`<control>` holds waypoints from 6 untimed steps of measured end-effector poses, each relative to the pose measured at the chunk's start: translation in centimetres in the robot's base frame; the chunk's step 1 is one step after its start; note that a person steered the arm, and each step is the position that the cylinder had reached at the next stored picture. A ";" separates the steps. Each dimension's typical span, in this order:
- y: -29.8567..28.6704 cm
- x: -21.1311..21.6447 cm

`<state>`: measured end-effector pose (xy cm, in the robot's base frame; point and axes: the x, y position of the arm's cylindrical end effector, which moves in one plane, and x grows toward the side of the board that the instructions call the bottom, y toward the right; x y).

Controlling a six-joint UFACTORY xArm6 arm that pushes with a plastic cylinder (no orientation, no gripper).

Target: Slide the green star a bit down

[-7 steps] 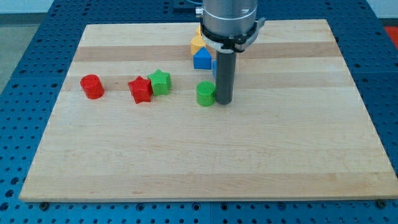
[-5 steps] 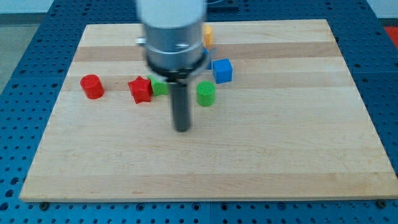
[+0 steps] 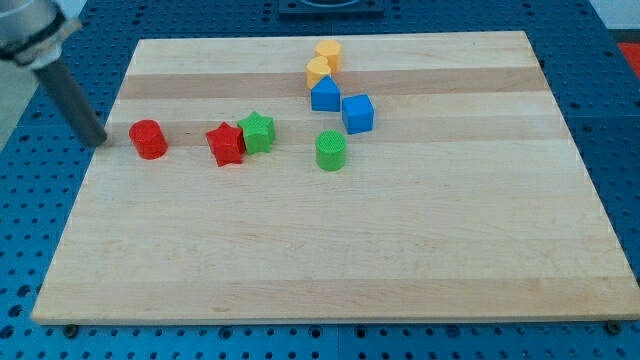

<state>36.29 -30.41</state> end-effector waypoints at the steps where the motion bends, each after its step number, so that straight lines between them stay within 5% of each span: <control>1: 0.7 -5.4; 4: 17.9 -5.2; 6: 18.8 -1.0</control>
<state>35.33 -11.60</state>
